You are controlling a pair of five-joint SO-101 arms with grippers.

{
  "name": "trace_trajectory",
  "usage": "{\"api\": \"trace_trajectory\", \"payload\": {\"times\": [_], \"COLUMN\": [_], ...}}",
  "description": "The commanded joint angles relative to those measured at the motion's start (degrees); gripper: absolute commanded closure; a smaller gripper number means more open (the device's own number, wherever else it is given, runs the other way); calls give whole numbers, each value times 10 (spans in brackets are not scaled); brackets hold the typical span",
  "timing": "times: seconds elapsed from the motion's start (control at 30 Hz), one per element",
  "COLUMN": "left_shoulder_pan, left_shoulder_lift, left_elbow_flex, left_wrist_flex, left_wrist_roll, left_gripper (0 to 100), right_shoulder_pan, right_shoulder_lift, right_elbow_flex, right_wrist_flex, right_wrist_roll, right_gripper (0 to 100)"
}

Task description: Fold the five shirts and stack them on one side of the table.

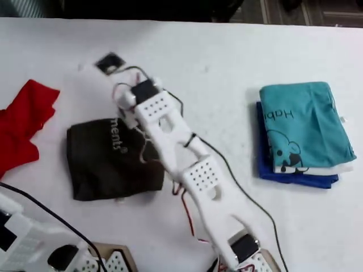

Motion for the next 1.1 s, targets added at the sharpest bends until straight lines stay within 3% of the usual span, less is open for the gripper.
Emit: {"api": "trace_trajectory", "payload": {"times": [0.0,0.2,0.37,0.57,0.77,0.83,0.97,1.07], "left_shoulder_pan": [2,0,0,0,0,0,2,4], "left_shoulder_lift": [-27,-28,-28,-28,-28,-28,-27,-26], "left_elbow_flex": [-2,-2,-2,-2,-2,-2,-2,-1], "left_wrist_flex": [-8,-8,-7,-7,-7,-7,-7,-8], "left_wrist_roll": [0,0,0,0,0,0,0,3], "left_gripper": [973,973,973,973,973,973,973,973], "right_shoulder_pan": [28,18,9,11,-6,-11,-40,-71], "right_shoulder_lift": [22,14,-76,-218,-424,-479,-514,-493], "right_elbow_flex": [-33,-157,-105,74,366,453,590,618], "right_wrist_flex": [6,40,68,69,68,68,65,44], "right_wrist_roll": [0,-3,-2,-2,-5,-48,-181,-202], "right_gripper": [968,968,968,968,964,956,773,584]}}
